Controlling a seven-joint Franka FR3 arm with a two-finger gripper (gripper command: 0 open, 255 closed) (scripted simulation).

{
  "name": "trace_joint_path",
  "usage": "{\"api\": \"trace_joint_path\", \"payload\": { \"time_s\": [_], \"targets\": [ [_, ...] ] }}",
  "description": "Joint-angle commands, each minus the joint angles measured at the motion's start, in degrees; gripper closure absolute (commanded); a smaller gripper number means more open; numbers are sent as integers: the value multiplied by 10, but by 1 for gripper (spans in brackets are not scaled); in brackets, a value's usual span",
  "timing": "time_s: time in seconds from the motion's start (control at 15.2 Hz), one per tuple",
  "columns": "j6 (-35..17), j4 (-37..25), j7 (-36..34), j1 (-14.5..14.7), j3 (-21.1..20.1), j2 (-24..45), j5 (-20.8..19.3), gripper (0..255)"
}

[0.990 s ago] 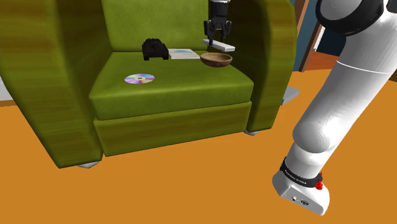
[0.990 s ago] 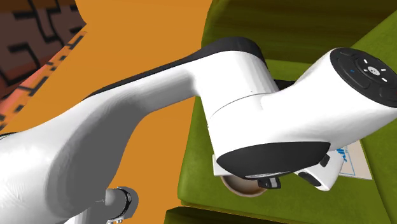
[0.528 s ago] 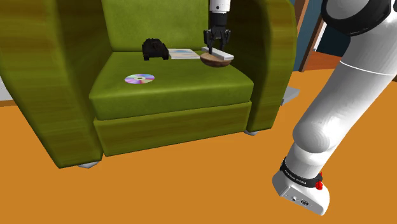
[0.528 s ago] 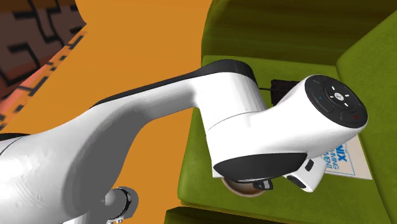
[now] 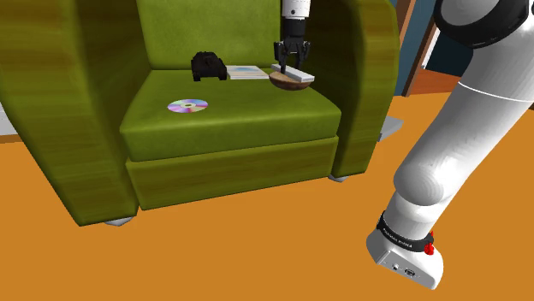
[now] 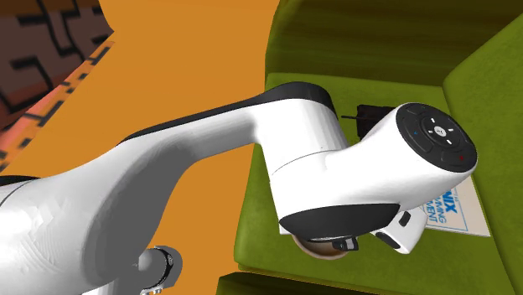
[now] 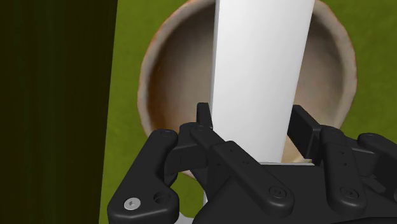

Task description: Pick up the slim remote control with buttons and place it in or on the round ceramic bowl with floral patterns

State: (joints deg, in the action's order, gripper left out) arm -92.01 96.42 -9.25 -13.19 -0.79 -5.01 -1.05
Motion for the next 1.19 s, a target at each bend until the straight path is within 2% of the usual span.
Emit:
{"api": "trace_joint_path", "payload": {
  "time_s": [0.0, 0.33, 0.59, 1.12],
  "targets": [
    [0, 1, 0, 0, 0, 1, 0, 0],
    [0, 2, 0, 0, 0, 1, 0, 0],
    [79, -101, 0, 1, -1, 24, 0, 0],
    [79, -101, 0, 1, -1, 24, 0, 0]
  ]
}}
